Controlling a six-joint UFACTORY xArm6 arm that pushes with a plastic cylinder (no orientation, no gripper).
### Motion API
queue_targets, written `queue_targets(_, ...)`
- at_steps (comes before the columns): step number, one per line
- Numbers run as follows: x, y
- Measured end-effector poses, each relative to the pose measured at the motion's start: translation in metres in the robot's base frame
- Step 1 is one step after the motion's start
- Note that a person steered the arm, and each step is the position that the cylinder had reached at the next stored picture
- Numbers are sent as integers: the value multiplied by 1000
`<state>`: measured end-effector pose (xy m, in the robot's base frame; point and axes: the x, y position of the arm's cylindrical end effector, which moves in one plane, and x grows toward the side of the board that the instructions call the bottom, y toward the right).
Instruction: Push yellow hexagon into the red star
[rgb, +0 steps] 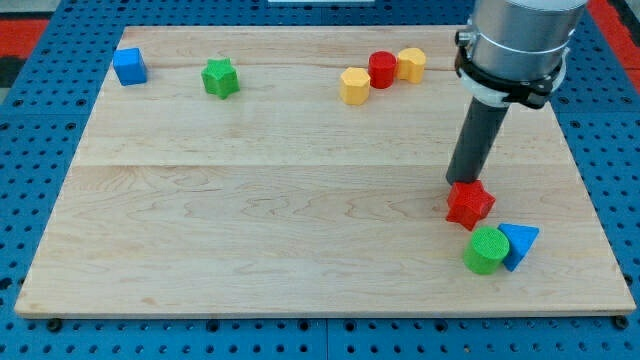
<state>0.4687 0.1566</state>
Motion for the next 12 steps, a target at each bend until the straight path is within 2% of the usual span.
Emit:
queue_targets(1, -12, 6)
queue_targets(2, -81, 67)
queue_targets(3, -166, 94)
queue_targets(4, -213, 61)
queue_targets(6, -217, 42)
queue_targets(8, -205, -39)
queue_targets(10, -195, -58)
queue_targets(12, -182, -117)
